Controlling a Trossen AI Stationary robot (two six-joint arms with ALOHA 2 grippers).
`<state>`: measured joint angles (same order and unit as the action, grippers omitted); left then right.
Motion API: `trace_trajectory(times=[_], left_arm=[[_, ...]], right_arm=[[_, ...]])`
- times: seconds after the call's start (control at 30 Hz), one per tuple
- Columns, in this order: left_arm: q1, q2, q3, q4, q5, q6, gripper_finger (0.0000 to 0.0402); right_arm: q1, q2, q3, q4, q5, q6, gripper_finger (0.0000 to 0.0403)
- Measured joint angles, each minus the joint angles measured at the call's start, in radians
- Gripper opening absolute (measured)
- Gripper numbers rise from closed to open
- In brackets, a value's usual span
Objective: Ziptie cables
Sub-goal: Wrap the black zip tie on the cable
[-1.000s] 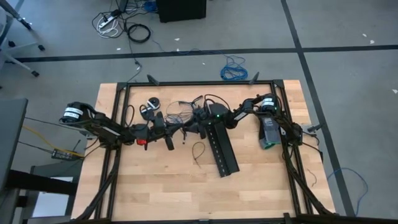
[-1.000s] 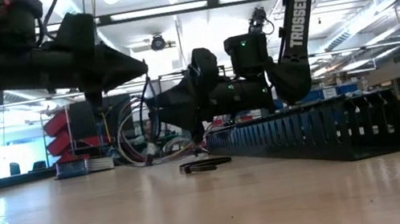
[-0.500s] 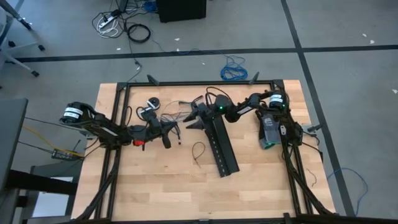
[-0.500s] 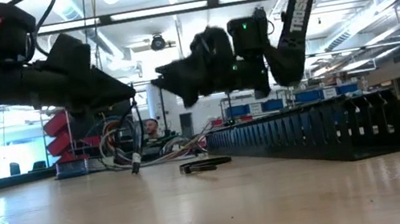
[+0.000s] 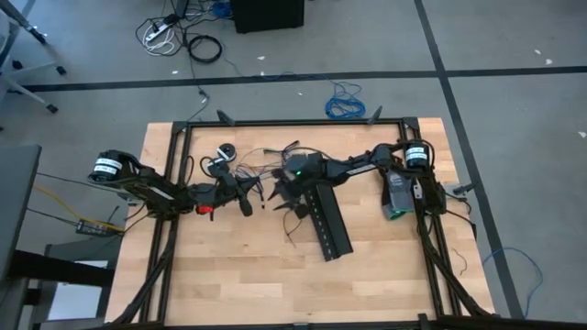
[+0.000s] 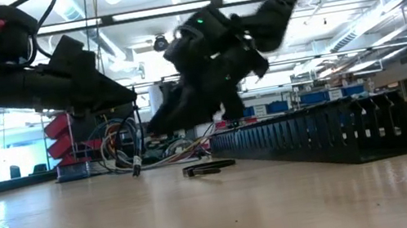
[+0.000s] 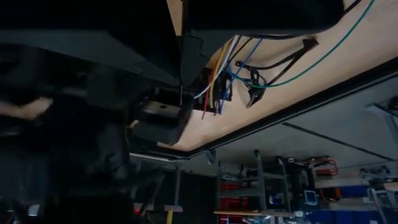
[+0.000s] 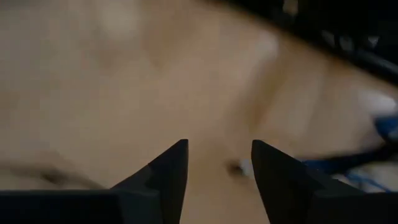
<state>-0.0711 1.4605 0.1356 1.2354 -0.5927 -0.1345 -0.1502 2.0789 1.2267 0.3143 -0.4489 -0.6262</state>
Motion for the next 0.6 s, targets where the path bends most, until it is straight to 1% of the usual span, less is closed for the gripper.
trace_trajectory(times=[0.07,0.17,0.27,0.4,0.53,0.6], left_arm=[[0.000,0.000,0.000,0.000,0.005,0.005,0.0000],[0.000,0.000,0.000,0.000,0.007,0.003,0.0000],[0.000,0.000,0.000,-0.001,0.011,0.002,0.0000],[0.000,0.000,0.000,0.000,0.012,-0.038,0.0000],[0.000,0.000,0.000,0.001,0.012,-0.197,0.0000],[0.000,0.000,0.001,0.001,0.011,-0.288,0.0000]], right_arm=[[0.037,0.000,0.047,-0.098,0.153,-0.146,0.0163],[0.089,0.000,0.090,-0.157,0.343,-0.338,0.0158],[0.129,0.000,0.098,-0.169,0.474,-0.521,0.0154],[0.172,0.001,0.100,-0.168,0.577,-0.729,0.0153],[0.193,0.013,0.100,-0.139,0.637,-0.933,0.0153],[0.191,0.013,0.100,-0.133,0.640,-1.011,0.0152]])
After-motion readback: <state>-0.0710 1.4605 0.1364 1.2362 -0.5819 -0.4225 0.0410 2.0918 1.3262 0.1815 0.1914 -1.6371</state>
